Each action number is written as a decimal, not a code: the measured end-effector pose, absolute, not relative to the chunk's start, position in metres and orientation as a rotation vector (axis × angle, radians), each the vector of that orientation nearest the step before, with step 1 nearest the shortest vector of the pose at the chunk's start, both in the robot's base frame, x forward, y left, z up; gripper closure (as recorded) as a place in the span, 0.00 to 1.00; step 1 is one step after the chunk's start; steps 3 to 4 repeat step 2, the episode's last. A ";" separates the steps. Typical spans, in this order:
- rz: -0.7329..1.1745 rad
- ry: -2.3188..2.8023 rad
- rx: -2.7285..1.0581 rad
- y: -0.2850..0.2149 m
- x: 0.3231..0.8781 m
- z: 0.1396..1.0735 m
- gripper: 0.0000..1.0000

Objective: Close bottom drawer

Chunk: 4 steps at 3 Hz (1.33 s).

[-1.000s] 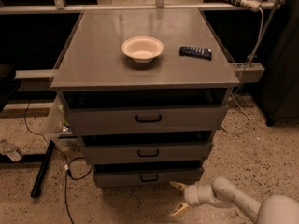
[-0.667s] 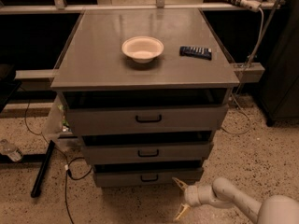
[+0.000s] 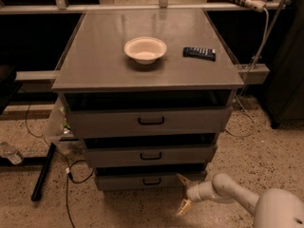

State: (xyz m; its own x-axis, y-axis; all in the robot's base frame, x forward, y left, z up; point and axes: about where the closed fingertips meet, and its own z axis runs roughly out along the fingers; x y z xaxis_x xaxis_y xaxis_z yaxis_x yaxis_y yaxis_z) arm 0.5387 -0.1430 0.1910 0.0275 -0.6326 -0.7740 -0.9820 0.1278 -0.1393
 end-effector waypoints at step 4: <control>0.578 1.726 -1.594 -0.149 0.550 0.184 0.00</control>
Offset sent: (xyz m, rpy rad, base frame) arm 0.0121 -0.0060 -0.0070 -0.0416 0.0074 -0.0191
